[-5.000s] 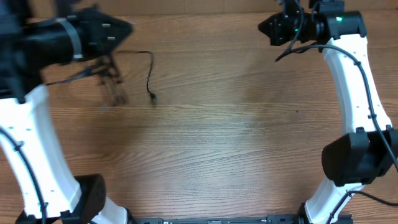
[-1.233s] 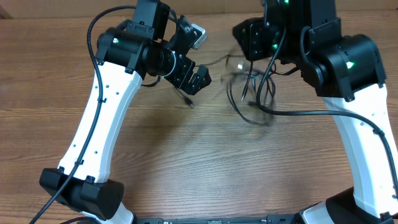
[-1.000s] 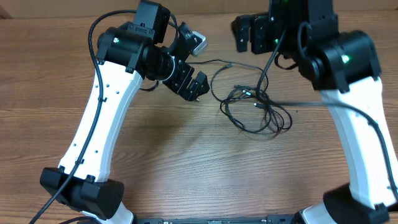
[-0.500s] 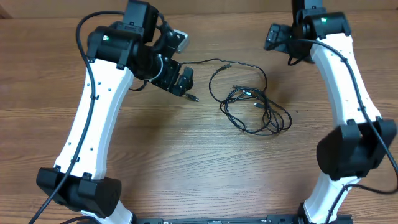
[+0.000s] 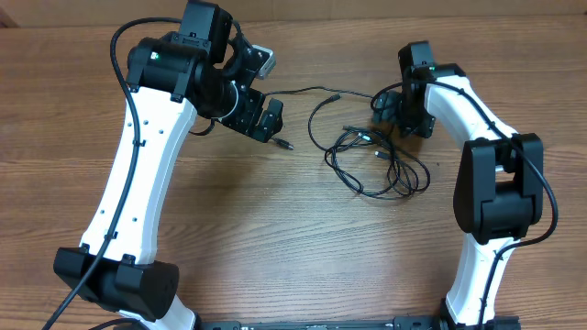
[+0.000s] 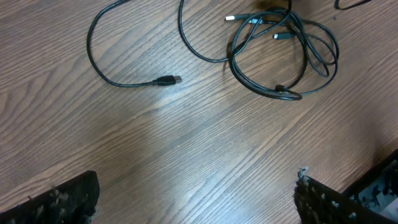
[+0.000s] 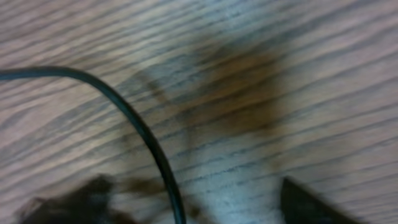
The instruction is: Untangle cables
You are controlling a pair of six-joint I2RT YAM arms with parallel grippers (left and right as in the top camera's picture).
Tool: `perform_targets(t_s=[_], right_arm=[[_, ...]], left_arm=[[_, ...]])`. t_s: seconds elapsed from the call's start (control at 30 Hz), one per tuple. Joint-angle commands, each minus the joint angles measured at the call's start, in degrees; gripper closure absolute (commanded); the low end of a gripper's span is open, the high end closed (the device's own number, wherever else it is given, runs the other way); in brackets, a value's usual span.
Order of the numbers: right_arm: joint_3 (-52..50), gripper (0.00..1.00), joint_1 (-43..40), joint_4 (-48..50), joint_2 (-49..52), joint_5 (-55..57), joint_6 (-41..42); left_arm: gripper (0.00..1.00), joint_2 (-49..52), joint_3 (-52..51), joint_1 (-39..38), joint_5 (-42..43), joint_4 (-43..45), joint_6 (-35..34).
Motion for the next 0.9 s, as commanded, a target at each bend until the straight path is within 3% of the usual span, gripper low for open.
perform_targets(t_s=[0.0, 0.23, 0.63, 0.87], right_arm=[[-1.7, 0.96, 0.0, 1.1, -0.2, -1.7, -1.2], [5.5, 0.96, 0.1, -5.8, -4.0, -1.9, -2.8], [47.8, 0.96, 0.1, -29.5, -20.2, -4.5, -7.3], [61.8, 0.96, 0.4, -32.2, -25.8, -13.7, -9.0]], left_arm=[[0.0, 0.6, -0.3, -0.1, -0.3, -0.2, -0.8], [0.0, 0.6, -0.3, -0.1, 0.3, -0.1, -1.6], [0.0, 0.6, -0.3, -0.1, 0.3, 1.2, -1.6], [0.0, 0.6, -0.3, -0.1, 0.3, 2.3, -1.6]])
